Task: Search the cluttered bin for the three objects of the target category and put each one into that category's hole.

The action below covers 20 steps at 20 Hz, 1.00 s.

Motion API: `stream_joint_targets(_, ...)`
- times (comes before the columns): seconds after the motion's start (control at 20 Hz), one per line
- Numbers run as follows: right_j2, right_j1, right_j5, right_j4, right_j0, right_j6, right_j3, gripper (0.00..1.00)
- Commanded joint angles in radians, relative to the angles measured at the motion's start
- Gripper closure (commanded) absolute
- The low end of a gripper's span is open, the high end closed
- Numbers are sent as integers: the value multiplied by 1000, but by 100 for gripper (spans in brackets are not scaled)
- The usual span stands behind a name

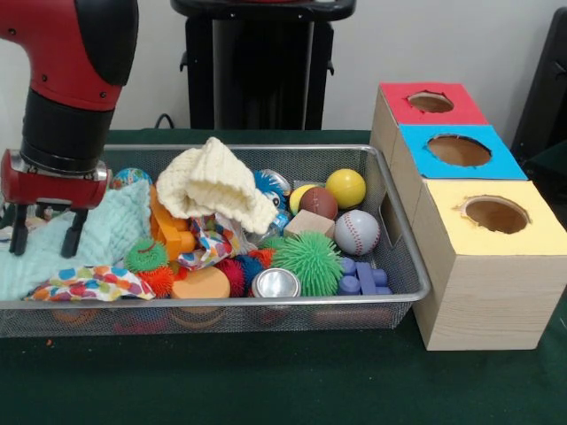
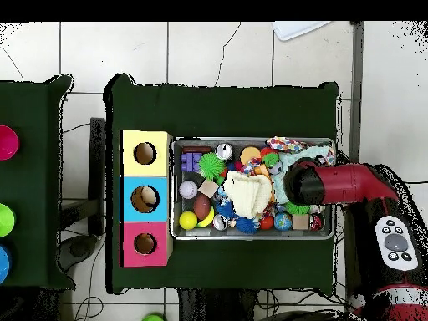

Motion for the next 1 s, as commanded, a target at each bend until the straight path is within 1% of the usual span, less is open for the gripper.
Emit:
stream_joint_targets(0.05,0,91,15,55,-19,125,21,0)
stream_joint_targets(0.25,-3,108,12,73,-21,118,17,0)
stream_joint_targets(0.4,-9,126,-8,73,-19,124,13,0)
stream_joint_targets(0.6,-11,166,-53,61,-21,117,-8,0)
stream_joint_targets(0.7,-8,182,-74,58,-27,111,-16,0)
stream_joint_targets(0.85,12,189,-84,59,-46,76,-12,0)
stream_joint_targets(0.9,22,190,-92,71,-56,76,-7,100)
stream_joint_targets(1.0,31,187,-77,86,-60,72,2,100)
